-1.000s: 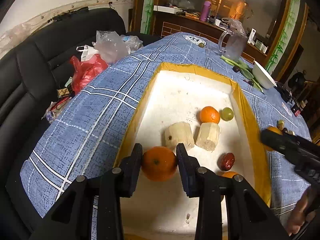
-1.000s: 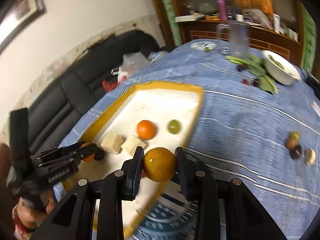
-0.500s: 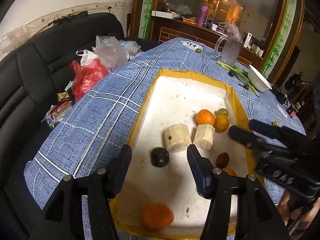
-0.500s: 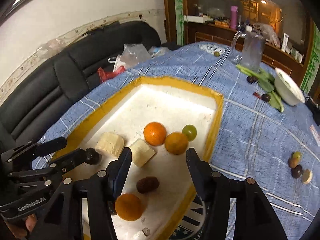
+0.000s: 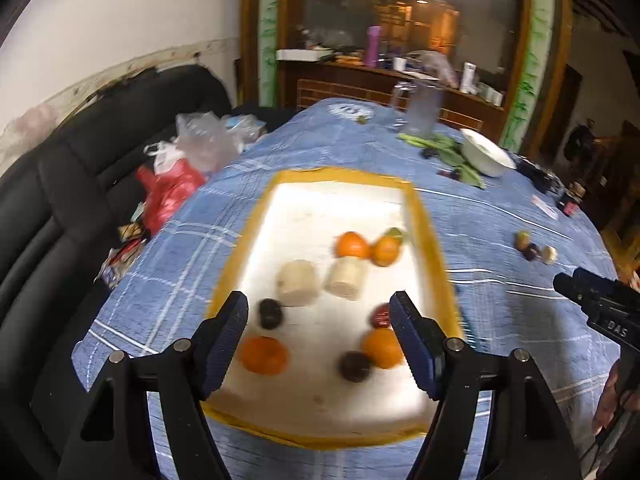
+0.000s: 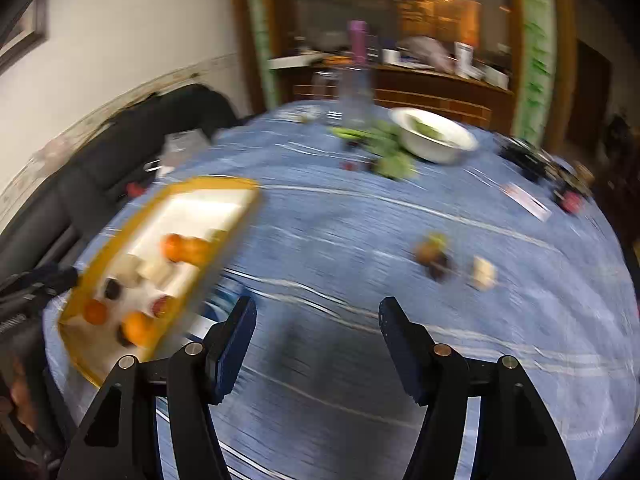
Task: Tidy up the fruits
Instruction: 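Move both open grippers back over the remaining fruits, then grasp a dark plum and small brown fruit with the left gripper while the right grasps a yam chunk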
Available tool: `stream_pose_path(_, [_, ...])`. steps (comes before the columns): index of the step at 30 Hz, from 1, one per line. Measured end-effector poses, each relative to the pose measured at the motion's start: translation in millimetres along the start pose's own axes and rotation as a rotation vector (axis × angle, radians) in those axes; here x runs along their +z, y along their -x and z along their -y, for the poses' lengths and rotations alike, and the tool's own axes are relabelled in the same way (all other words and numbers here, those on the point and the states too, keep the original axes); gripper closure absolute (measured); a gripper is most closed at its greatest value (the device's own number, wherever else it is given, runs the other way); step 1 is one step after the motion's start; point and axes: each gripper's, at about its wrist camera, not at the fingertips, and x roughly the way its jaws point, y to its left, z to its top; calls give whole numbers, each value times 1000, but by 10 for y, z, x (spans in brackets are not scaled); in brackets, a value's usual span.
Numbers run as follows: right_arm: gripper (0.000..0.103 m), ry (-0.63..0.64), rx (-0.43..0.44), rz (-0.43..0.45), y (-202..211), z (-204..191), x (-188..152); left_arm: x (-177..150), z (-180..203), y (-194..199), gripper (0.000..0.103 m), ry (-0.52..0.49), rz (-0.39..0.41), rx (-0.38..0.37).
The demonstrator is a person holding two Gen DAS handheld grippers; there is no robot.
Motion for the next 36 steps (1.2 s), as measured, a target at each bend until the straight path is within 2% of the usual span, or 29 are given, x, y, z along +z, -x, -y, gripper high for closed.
stream_pose_path(7, [35,-165,-105,0,227,877,-260,-8,532,27,26,-59,-26,-114])
stream_pose_path(11, [35,-209,-105,-5,203,1112,-272,6,902,-37,26,-116,-51,-168])
stream_pose_path(17, [36,-211,-102,-11,-95,1207,-89,83,1383,-251,26,-165,-83,-226])
stream_pose_path(18, [39,-211,-105,-9,-164,1217,-40,85,1435,-290,26,-168,-90,-231])
stream_pose_path(20, [58,-209,-113,-13,-319,1232,57,97,1530,-377,26,-177,-102,-244])
stream_pose_path(24, [61,-211,-154,-29,-614,1285,197,136,1688,-567,26,-189,-120,-256])
stream_pose_path(28, [69,-215,-146,-51,-840,1332,230,197,1781,-737,26,-189,-135,-267])
stream_pose_path(29, [77,-217,-143,-55,-874,1340,223,210,1802,-776,26,-188,-138,-269])
stream_pose_path(31, [84,-226,-113,-65,-930,1359,203,239,1849,-861,26,-184,-144,-272])
stream_pose_path(36, [88,-269,-59,-37,-845,1474,180,303,2024,-1124,26,-162,-166,-305])
